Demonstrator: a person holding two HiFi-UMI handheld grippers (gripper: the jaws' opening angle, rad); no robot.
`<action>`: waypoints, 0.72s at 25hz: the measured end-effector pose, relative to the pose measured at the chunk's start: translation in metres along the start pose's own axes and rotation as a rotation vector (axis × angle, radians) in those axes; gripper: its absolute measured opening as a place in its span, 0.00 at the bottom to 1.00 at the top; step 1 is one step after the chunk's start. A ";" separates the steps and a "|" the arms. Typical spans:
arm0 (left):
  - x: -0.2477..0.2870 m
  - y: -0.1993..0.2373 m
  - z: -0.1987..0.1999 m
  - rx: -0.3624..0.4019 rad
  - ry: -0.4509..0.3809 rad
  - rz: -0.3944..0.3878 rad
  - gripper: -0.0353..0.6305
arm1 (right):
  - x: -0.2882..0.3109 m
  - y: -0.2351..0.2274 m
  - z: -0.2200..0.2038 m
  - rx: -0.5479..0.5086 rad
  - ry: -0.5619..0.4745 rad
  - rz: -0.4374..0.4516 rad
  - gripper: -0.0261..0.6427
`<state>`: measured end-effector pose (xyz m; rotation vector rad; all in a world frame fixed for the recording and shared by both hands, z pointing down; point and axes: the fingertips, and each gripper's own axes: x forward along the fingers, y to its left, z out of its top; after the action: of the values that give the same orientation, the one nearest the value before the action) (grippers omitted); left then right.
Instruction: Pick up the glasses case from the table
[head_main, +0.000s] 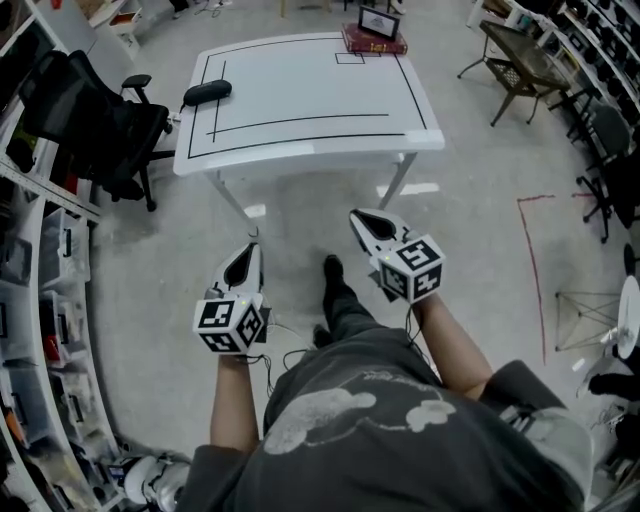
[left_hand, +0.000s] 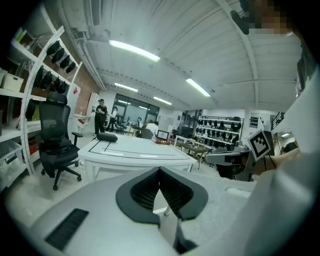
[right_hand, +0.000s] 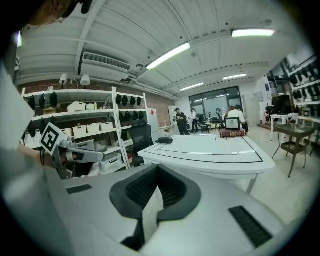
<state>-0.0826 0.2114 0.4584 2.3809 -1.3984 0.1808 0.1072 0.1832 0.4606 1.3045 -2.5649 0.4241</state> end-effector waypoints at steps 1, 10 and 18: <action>0.002 0.004 0.002 0.010 -0.001 0.006 0.06 | 0.003 -0.004 0.002 0.009 -0.008 -0.004 0.04; 0.052 0.040 0.022 0.019 0.010 0.040 0.06 | 0.054 -0.053 0.030 0.056 -0.023 -0.019 0.04; 0.138 0.088 0.055 0.011 0.043 0.091 0.06 | 0.142 -0.123 0.050 0.077 0.007 0.038 0.04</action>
<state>-0.0939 0.0391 0.4703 2.3095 -1.4898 0.2624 0.1218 -0.0094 0.4801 1.2793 -2.5951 0.5390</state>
